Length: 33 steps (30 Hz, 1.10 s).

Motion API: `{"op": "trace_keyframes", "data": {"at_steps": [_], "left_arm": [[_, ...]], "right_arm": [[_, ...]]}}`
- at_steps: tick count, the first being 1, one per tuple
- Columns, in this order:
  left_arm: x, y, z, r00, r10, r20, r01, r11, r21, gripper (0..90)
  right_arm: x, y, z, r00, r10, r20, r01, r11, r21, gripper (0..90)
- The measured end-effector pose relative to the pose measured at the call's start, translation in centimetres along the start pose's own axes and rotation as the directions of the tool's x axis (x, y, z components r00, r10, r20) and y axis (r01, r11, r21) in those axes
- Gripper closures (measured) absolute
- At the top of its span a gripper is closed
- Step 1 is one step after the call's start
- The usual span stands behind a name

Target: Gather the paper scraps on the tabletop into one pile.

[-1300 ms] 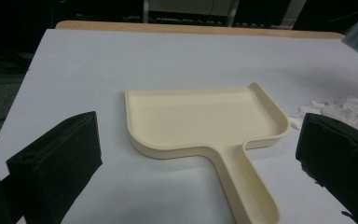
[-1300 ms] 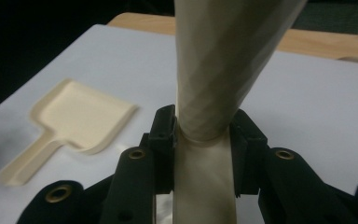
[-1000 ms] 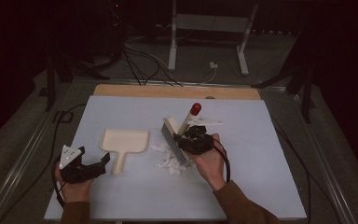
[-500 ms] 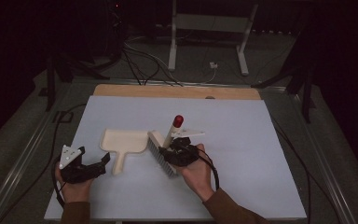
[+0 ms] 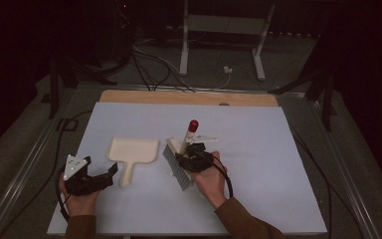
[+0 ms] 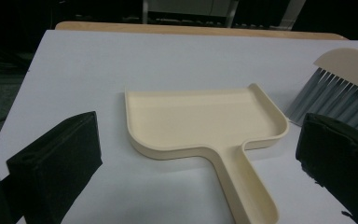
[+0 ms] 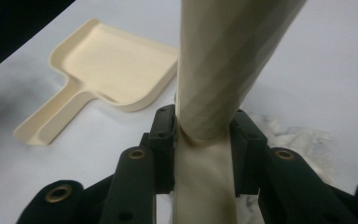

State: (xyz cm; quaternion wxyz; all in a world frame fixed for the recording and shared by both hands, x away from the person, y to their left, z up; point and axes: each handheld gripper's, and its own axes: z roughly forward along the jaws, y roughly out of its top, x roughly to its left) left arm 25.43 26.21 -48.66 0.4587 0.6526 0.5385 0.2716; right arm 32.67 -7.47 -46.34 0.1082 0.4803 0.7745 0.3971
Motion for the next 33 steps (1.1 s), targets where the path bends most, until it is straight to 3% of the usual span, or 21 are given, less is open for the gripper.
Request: {"op": "trace_keyframes", "data": {"at_steps": [16, 21, 33], "left_arm": [[0.0, 0.0, 0.0, 1.0, 0.0, 0.001, 0.0, 1.0, 0.003, 0.8], [0.0, 0.0, 0.1, 1.0, -0.001, 0.001, 0.001, 1.0, 0.005, 0.8], [0.1, -0.1, 0.1, 1.0, -0.001, 0.004, 0.001, 1.0, 0.007, 0.8]], "right_arm": [[-3.5, -0.1, -1.5, 0.9949, 0.04, 0.093, -0.038, 0.999, -0.019, 67.3], [-4.4, -0.1, -1.8, 0.9938, 0.063, 0.092, -0.062, 0.998, -0.017, 67.2], [-3.1, 0.6, -2.9, 0.9982, 0.03, 0.052, -0.027, 0.999, -0.042, 67.2]]}}
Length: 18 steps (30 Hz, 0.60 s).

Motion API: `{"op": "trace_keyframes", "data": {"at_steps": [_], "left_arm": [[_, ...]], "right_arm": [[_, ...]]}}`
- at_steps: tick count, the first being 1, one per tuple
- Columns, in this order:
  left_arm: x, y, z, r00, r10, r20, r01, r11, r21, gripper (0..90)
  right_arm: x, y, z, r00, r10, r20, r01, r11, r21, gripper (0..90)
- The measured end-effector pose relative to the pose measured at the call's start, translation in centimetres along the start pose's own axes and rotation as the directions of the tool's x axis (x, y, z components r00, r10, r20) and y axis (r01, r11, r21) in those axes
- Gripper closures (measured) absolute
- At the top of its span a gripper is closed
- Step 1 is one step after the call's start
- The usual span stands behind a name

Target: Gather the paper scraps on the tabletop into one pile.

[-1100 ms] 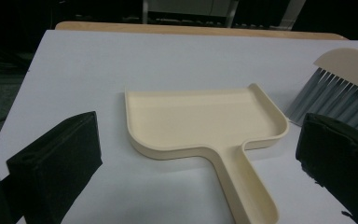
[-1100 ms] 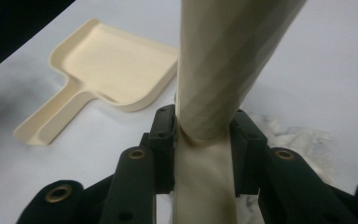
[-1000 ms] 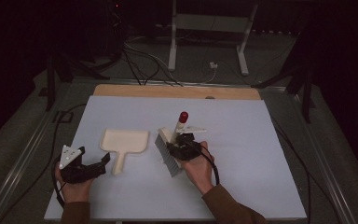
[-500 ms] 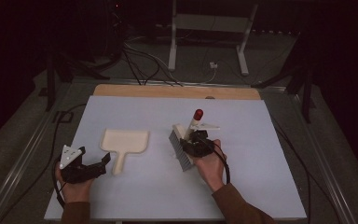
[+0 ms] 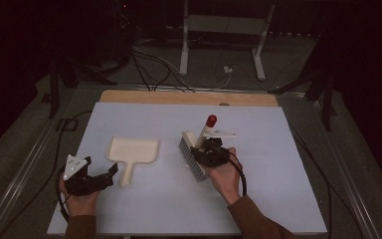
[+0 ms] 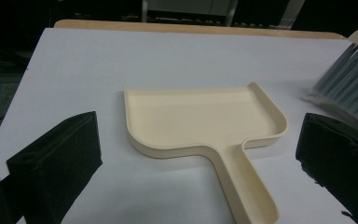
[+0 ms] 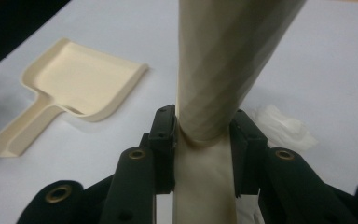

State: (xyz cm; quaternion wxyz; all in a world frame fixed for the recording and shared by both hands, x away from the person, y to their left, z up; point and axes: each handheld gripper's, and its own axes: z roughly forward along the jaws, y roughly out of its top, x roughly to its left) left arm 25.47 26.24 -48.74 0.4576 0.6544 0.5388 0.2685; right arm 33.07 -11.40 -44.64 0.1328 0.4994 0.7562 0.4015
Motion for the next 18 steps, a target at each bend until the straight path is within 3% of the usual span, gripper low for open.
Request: {"op": "trace_keyframes", "data": {"at_steps": [5, 11, 18], "left_arm": [[0.0, 0.0, 0.1, 1.0, 0.0, 0.001, 0.0, 1.0, 0.001, 0.8], [-0.1, 0.0, 0.1, 1.0, -0.001, 0.002, 0.001, 1.0, 0.002, 0.8], [-0.1, 0.0, 0.1, 1.0, -0.002, 0.004, 0.002, 1.0, 0.004, 0.8]], "right_arm": [[0.2, 0.5, -0.9, 0.999, 0.01, -0.043, -0.01, 1.0, -0.016, 67.2], [0.1, 1.1, -1.7, 0.9996, -0.013, -0.023, 0.012, 0.999, -0.033, 67.2], [-1.1, 1.3, -2.6, 0.9995, 0.021, -0.024, -0.022, 0.999, -0.045, 67.2]]}}
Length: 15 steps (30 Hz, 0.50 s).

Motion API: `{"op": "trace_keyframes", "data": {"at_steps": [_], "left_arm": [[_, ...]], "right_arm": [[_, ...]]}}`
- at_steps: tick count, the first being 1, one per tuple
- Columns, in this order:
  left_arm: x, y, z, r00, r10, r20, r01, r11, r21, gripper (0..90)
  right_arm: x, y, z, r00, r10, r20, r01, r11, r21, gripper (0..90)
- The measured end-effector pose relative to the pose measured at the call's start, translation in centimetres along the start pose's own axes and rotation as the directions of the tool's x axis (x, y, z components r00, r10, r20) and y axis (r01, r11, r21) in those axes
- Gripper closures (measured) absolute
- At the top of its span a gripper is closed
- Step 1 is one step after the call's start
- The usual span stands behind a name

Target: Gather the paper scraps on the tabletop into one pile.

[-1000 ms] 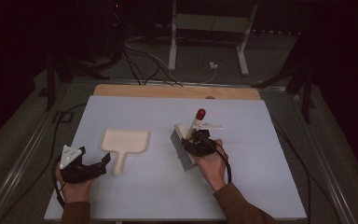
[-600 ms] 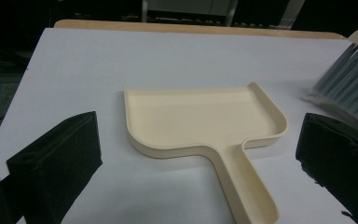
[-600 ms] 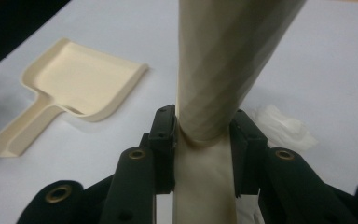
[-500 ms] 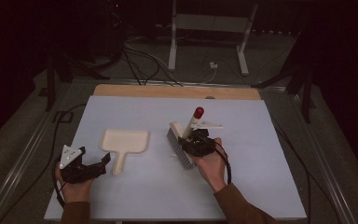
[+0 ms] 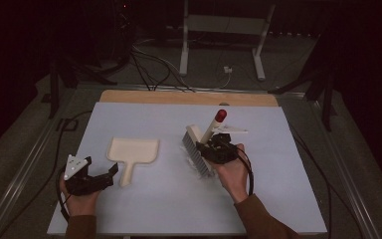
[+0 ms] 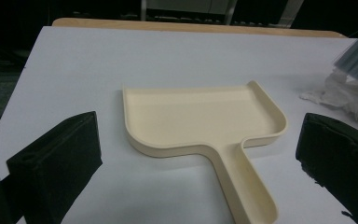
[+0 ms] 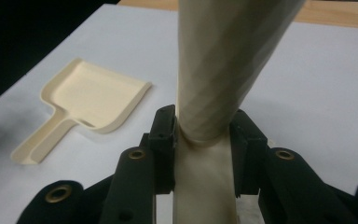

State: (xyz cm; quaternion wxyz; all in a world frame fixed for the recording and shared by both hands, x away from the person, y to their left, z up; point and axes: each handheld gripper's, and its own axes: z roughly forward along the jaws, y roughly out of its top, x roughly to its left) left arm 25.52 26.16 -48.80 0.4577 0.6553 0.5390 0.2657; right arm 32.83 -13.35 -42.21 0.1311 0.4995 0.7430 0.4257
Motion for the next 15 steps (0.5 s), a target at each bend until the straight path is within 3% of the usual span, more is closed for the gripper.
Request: {"op": "trace_keyframes", "data": {"at_steps": [15], "left_arm": [[0.0, 0.0, 0.0, 1.0, 0.0, -0.002, 0.0, 1.0, 0.001, 0.8]], "right_arm": [[-2.8, 1.1, -2.5, 0.998, 0.058, 0.024, -0.057, 0.997, -0.056, 67.1]]}}
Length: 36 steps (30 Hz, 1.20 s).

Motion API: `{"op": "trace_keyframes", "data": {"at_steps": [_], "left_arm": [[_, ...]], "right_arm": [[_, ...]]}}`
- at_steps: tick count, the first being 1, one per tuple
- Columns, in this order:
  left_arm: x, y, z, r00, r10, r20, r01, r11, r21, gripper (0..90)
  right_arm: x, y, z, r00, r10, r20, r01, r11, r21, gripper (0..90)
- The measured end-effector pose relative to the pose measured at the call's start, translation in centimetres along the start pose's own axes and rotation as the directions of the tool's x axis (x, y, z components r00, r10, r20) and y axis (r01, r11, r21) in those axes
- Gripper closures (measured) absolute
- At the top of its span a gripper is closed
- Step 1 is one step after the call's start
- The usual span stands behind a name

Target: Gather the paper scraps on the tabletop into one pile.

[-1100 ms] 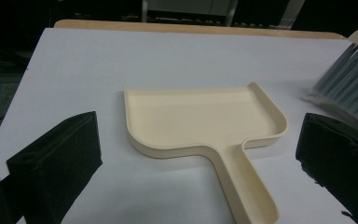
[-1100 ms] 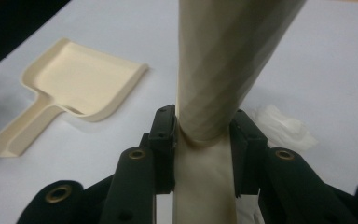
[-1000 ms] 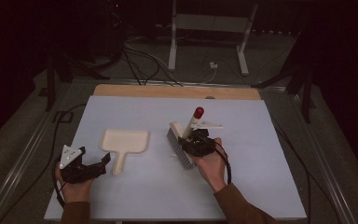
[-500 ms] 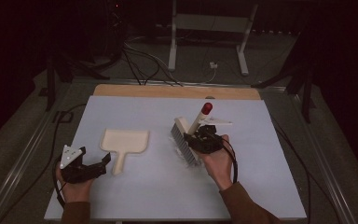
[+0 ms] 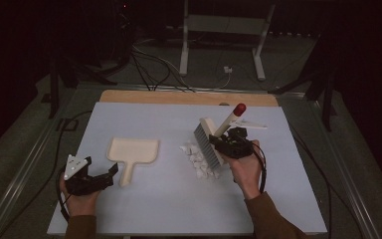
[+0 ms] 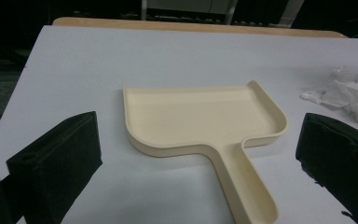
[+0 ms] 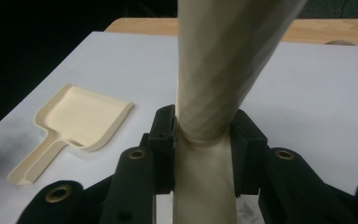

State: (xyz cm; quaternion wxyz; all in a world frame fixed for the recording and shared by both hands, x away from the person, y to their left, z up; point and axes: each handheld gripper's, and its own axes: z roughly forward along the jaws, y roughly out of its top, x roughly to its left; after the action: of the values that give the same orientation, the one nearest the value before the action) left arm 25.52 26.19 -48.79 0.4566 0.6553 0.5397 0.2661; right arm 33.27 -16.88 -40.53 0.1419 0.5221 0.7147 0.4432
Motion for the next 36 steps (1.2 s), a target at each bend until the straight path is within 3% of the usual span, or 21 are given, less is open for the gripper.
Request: {"op": "trace_keyframes", "data": {"at_steps": [7, 15, 22, 27, 36], "left_arm": [[0.0, 0.0, 0.0, 1.0, 0.0, 0.001, 0.0, 1.0, 0.001, 0.8], [0.0, 0.0, 0.0, 1.0, -0.002, 0.0, 0.002, 1.0, -0.002, 0.8], [0.0, 0.0, 0.0, 1.0, -0.001, 0.0, 0.001, 1.0, -0.001, 0.8], [0.0, 0.0, -0.1, 1.0, -0.003, 0.001, 0.003, 1.0, -0.002, 0.8], [0.0, 0.0, 0.0, 1.0, -0.003, 0.001, 0.003, 1.0, -0.001, 0.8]], "right_arm": [[-1.3, 0.2, -0.3, 0.9999, 0.003, 0.012, -0.003, 1.0, 0.026, 67.1], [-2.9, 0.1, -0.1, 0.9964, -0.015, 0.083, 0.011, 0.999, 0.05, 67.1], [-4.8, -0.5, 0.7, 0.9885, -0.052, 0.142, 0.038, 0.994, 0.104, 67.1], [-5.9, -0.9, 1.1, 0.9841, -0.076, 0.161, 0.054, 0.989, 0.136, 67.1], [-8.3, -1.5, 1.2, 0.9657, -0.212, 0.15, 0.187, 0.968, 0.168, 67.2]]}}
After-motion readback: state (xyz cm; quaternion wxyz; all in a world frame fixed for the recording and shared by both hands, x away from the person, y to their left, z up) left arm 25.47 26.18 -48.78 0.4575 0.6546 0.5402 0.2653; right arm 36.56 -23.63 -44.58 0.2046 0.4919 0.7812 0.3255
